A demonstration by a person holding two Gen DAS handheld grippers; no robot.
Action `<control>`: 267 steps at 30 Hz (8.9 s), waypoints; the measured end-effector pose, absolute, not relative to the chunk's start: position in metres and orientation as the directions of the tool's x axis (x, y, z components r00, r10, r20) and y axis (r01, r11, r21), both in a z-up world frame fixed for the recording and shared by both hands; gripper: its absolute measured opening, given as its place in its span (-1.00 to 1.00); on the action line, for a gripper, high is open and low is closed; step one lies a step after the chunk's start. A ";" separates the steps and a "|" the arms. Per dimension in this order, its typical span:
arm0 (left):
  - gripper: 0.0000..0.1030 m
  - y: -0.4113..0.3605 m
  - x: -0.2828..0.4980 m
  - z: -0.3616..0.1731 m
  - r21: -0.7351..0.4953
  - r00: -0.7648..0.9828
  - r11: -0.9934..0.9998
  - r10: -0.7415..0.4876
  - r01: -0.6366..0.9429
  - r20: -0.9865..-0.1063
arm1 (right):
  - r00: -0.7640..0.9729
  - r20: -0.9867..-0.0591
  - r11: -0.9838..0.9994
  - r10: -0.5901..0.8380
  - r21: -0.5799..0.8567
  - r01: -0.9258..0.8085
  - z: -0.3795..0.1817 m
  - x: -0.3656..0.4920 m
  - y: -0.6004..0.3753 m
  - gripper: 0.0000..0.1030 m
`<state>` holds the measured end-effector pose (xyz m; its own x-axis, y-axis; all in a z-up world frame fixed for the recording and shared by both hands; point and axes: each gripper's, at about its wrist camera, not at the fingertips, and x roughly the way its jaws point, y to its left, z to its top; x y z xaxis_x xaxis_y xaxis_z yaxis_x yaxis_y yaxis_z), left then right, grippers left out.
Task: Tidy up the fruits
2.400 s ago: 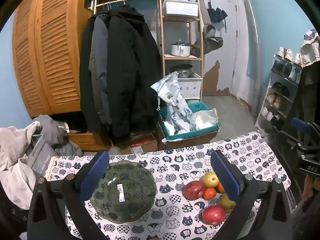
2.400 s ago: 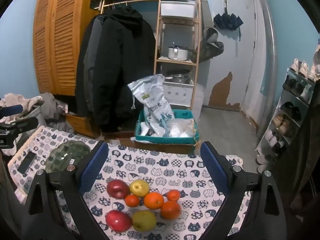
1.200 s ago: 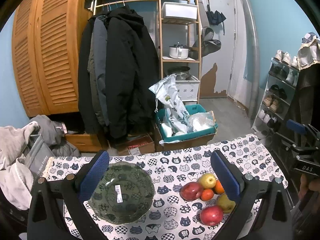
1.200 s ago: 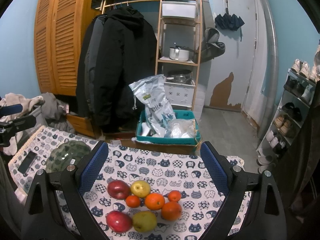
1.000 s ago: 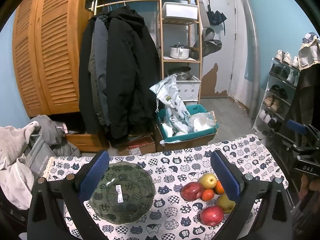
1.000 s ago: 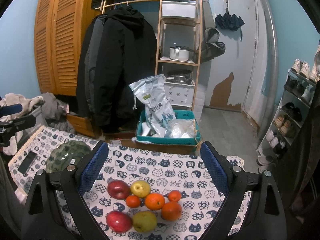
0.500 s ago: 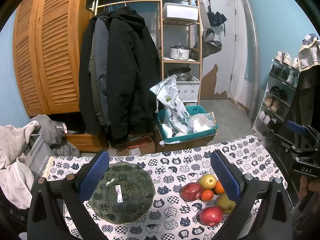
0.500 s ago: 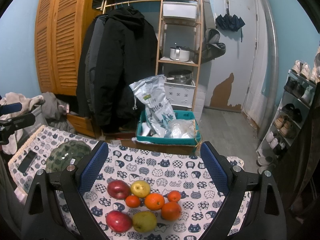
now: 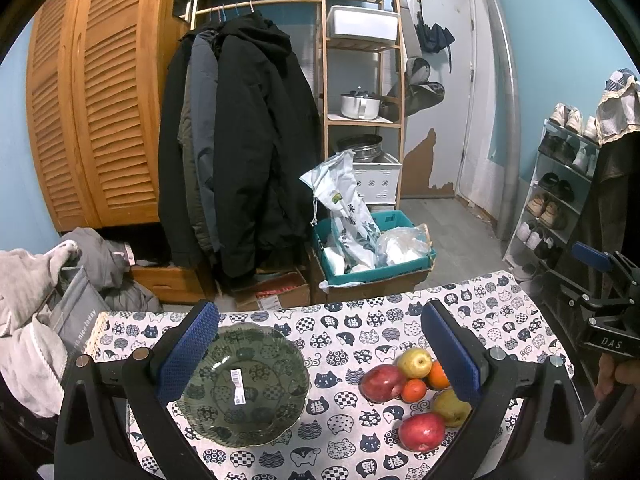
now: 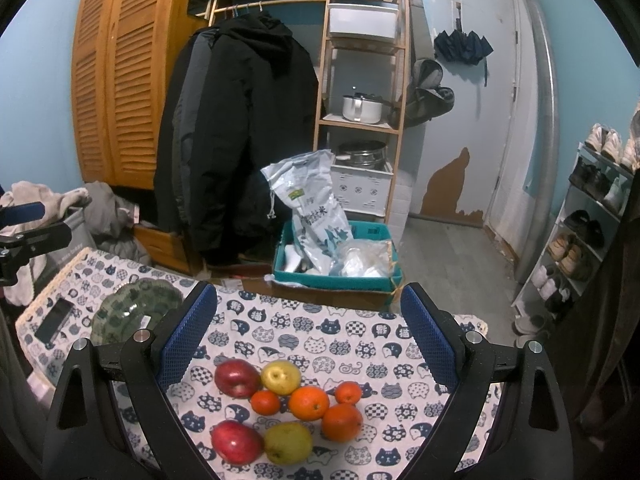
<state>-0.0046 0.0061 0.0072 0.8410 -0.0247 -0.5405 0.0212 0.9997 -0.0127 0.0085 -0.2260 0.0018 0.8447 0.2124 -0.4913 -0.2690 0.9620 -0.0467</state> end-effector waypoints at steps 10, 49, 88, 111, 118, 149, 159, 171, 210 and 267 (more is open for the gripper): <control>0.98 0.007 -0.005 0.008 -0.013 0.841 1.000 -0.025 0.022 -0.540 | 0.845 -0.491 0.962 0.212 -0.048 -0.270 0.002 0.008 -0.224 0.78; 0.98 0.006 -0.006 0.006 -0.023 0.840 1.000 -0.028 0.019 -0.542 | 0.845 -0.492 0.962 0.209 -0.052 -0.268 0.005 0.006 -0.227 0.78; 0.98 -0.031 0.063 -0.099 -0.021 0.583 0.995 -0.075 0.099 -0.809 | 0.585 -0.803 0.985 0.115 0.015 -0.173 -0.101 0.062 -0.260 0.78; 0.98 -0.051 0.107 -0.184 -0.034 0.441 0.995 -0.072 0.094 -0.894 | 0.328 -0.942 0.990 0.065 0.021 -0.137 -0.220 0.104 -0.276 0.77; 0.98 -0.059 0.122 -0.218 -0.059 0.370 0.993 -0.092 0.101 -0.925 | 0.239 -0.967 0.988 0.087 0.053 -0.148 -0.253 0.109 -0.278 0.77; 0.56 -0.085 0.148 -0.276 -0.212 0.239 0.964 -0.246 0.161 -0.939 | 0.217 -0.965 0.988 0.147 0.131 -0.086 -0.269 0.107 -0.308 0.24; 0.55 -0.086 0.140 -0.270 -0.162 0.286 0.968 -0.213 0.193 -0.934 | 0.279 -0.952 0.989 0.126 0.097 -0.114 -0.248 0.114 -0.283 0.24; 0.55 -0.082 0.122 -0.235 -0.108 0.389 0.973 -0.181 0.202 -0.904 | 0.360 -0.924 0.987 0.125 0.077 -0.143 -0.221 0.105 -0.271 0.23; 0.55 -0.019 0.070 -0.110 -0.080 0.654 0.991 -0.134 0.112 -0.745 | 0.627 -0.737 0.959 0.252 0.102 -0.265 -0.083 0.083 -0.203 0.23; 0.55 0.199 0.069 -0.211 -0.101 0.468 0.939 0.068 -0.328 -0.881 | 0.319 -0.858 0.816 0.402 0.178 -0.550 -0.173 0.140 0.065 0.23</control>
